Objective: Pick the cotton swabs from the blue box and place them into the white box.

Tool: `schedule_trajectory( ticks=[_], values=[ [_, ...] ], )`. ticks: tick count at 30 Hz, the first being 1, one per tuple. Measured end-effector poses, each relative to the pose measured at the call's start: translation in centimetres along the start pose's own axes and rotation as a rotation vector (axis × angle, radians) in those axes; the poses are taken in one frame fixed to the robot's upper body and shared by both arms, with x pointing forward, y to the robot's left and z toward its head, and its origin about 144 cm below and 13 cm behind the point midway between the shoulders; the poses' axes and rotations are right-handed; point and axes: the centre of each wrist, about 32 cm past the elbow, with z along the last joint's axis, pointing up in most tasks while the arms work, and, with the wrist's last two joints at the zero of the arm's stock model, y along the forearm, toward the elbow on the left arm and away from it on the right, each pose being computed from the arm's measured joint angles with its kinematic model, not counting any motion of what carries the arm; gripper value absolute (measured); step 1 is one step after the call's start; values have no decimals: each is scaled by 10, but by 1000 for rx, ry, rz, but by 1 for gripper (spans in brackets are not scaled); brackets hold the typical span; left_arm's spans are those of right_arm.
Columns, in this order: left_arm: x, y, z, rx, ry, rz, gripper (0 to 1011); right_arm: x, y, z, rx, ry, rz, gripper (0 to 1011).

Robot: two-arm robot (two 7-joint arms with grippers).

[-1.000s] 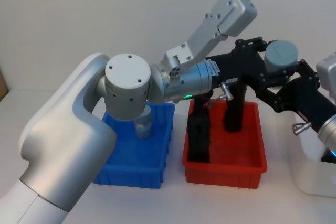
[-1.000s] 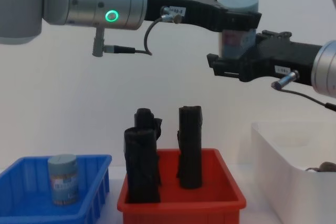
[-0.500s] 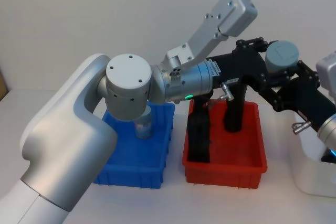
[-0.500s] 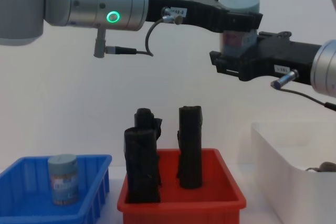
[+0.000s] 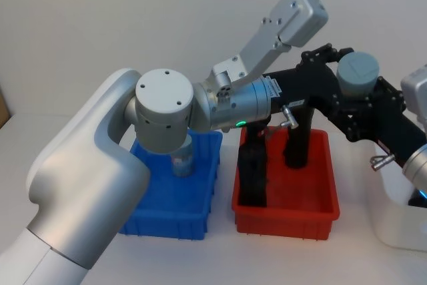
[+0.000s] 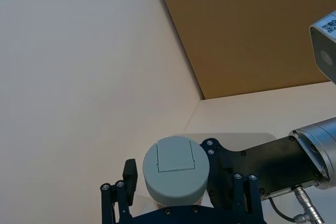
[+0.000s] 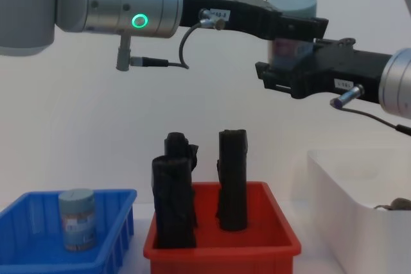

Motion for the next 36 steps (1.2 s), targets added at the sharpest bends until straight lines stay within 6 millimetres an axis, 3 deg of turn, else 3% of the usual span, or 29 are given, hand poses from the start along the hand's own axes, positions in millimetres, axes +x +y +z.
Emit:
schedule_trajectory(
  ticks=[3,19,36],
  values=[
    [0,0,0,0,0,0,1003,0,0,0,0,0,-1,641],
    [0,0,0,0,0,0,1003,3,-10,-13,-85,85,-120,641],
    [0,0,0,1,0,0,1003,10,-18,-42,-274,201,-323,641]
  ],
)
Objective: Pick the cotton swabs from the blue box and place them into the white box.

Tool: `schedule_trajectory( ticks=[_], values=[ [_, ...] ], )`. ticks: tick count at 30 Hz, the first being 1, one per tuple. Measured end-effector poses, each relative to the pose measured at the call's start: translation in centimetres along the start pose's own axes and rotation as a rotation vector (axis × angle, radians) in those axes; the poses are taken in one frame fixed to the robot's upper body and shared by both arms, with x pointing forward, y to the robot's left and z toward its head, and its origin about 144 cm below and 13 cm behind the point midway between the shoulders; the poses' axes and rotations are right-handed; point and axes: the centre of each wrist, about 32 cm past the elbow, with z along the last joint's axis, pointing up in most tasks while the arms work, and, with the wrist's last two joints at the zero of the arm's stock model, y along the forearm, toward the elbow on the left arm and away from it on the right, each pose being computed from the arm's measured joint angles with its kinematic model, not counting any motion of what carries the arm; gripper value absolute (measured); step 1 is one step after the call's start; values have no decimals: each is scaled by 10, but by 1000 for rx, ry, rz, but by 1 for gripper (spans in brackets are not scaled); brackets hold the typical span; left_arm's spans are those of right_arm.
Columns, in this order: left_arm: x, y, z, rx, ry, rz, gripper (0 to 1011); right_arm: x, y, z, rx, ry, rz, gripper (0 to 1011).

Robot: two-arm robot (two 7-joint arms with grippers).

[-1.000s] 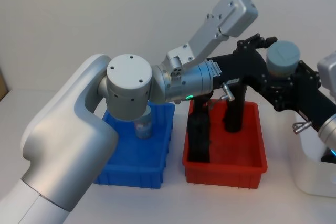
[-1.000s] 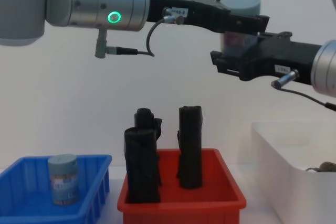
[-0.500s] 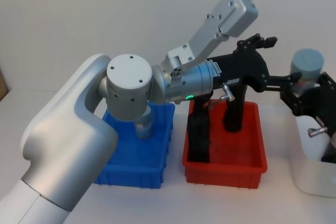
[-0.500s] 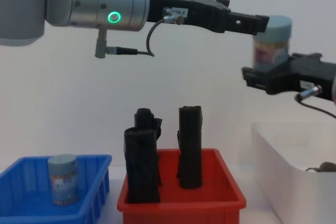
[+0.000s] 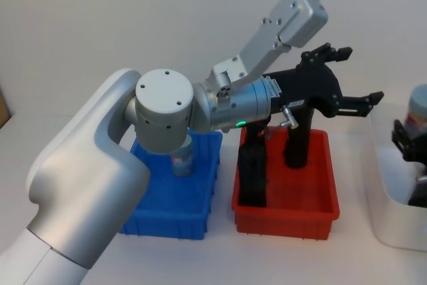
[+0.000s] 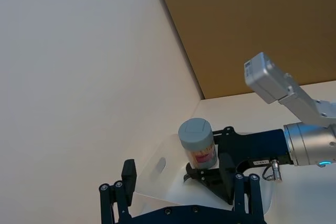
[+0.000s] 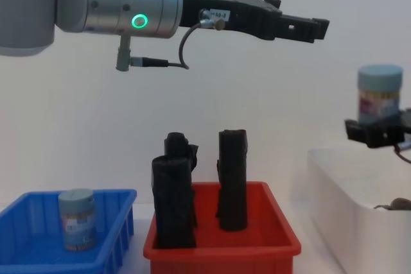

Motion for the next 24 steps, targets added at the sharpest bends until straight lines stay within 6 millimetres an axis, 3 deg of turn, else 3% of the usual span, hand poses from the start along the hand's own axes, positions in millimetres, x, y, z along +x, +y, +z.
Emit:
schedule_trajectory(
  ticks=[13,24],
  values=[
    [0,0,0,0,0,0,1003,7,24,-18,-179,48,-149,642],
    [0,0,0,0,0,0,1003,8,36,-25,-234,58,-194,931]
  ],
)
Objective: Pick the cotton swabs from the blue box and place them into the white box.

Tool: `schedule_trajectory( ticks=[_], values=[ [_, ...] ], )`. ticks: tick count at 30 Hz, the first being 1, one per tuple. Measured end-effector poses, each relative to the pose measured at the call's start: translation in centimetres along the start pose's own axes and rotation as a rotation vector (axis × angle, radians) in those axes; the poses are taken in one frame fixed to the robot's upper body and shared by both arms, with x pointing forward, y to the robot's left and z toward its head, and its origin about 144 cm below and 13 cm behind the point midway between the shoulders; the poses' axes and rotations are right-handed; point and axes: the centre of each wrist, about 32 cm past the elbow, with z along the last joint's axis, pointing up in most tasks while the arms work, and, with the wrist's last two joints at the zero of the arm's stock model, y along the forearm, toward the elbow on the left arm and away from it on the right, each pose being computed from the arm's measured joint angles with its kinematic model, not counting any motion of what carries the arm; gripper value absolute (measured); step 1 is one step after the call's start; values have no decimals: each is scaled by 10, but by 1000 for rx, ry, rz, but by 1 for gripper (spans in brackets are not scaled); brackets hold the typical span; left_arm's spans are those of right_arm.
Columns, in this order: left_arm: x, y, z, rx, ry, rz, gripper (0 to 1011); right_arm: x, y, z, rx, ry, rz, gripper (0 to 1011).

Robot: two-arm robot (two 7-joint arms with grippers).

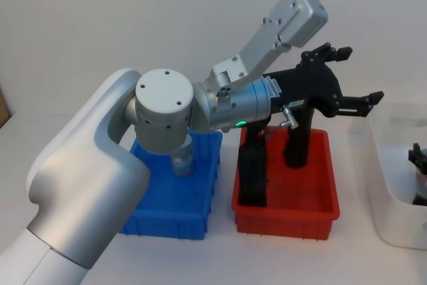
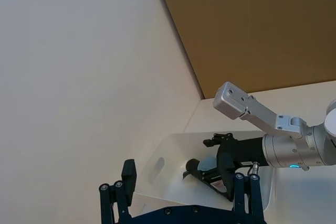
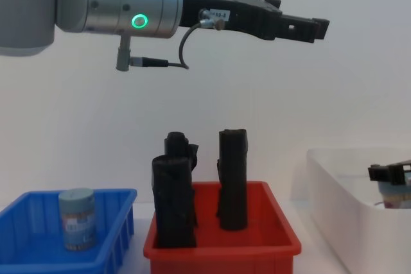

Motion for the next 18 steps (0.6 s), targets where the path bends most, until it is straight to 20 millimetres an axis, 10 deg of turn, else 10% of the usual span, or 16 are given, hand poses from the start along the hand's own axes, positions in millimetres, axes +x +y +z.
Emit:
schedule_trajectory(
  ticks=[18],
  values=[
    [0,0,0,0,0,0,1003,8,-7,-3,45,15,5,1001]
  ],
)
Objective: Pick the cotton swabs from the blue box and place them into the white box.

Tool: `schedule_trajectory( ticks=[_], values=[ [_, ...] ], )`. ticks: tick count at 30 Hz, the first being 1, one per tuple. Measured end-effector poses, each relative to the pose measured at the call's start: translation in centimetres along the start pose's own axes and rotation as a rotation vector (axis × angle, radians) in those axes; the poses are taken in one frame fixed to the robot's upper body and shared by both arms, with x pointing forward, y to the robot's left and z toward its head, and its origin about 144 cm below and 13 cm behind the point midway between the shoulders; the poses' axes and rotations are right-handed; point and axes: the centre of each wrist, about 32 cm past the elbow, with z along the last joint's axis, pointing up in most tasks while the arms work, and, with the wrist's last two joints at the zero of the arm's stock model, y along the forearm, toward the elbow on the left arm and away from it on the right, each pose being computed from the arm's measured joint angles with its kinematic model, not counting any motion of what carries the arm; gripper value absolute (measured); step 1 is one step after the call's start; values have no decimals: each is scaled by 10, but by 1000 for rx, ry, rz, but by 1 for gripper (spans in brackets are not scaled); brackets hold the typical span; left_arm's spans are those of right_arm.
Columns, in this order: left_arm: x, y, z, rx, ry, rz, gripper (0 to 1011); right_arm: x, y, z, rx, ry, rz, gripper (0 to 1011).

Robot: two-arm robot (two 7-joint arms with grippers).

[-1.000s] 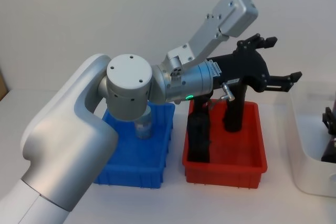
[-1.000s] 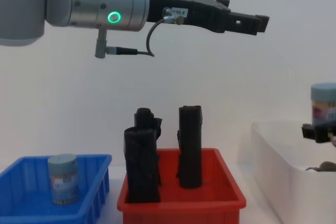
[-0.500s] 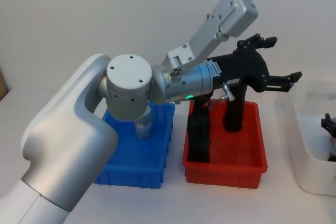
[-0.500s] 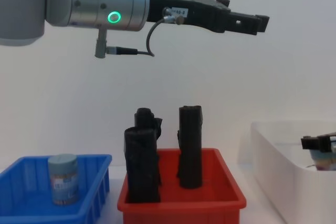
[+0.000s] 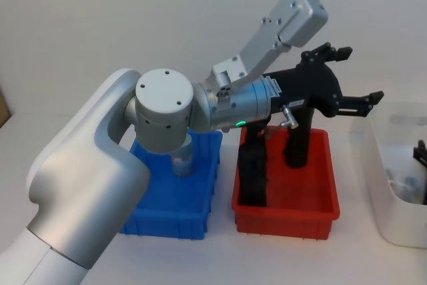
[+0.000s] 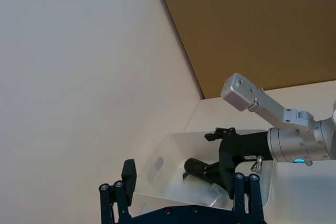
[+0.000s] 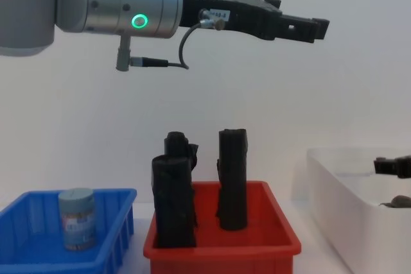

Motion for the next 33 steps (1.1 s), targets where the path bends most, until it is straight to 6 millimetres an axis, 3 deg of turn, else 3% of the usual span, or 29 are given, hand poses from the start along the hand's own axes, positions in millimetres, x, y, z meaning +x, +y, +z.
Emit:
schedule_trajectory(
  ticks=[33],
  values=[
    [0,0,0,0,0,0,1003,51,-41,8,404,108,184,1001]
  ],
)
